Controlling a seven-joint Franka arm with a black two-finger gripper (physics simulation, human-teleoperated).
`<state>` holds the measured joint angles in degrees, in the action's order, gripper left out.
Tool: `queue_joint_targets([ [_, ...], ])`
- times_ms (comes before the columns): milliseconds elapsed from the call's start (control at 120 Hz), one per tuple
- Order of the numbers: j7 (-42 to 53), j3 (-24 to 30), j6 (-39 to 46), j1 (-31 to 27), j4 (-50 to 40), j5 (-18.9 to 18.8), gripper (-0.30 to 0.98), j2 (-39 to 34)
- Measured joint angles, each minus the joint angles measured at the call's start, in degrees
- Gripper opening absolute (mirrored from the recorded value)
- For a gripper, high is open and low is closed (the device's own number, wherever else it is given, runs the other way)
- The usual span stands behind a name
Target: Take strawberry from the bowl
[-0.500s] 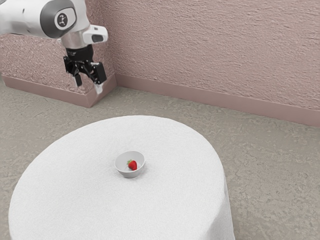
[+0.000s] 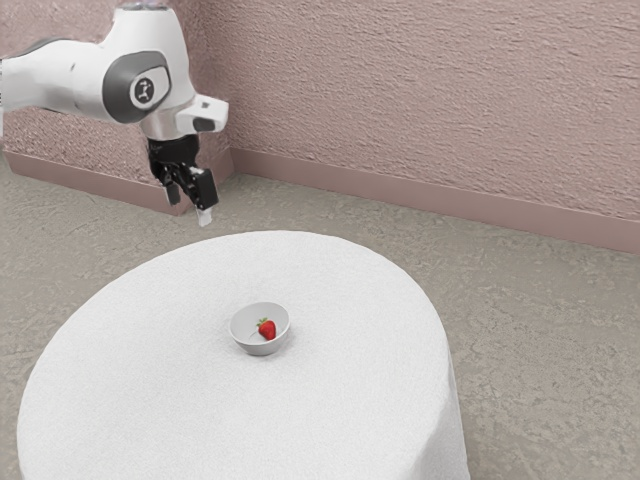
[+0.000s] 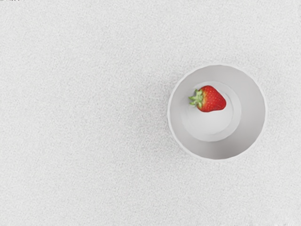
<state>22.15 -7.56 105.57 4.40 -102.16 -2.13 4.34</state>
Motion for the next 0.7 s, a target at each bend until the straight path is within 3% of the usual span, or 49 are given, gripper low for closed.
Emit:
queue_joint_targets([
  [150,11.83,0.09,6.48,0.04,-3.75,0.25,0.69,0.15],
  [308,22.66,0.16,7.38,0.29,-4.06,0.26,0.68,1.17],
  [508,39.27,3.46,15.37,0.81,-13.17,-5.58,0.69,1.95],
  [700,52.51,4.69,21.58,-0.24,-14.94,-7.61,0.69,3.35],
])
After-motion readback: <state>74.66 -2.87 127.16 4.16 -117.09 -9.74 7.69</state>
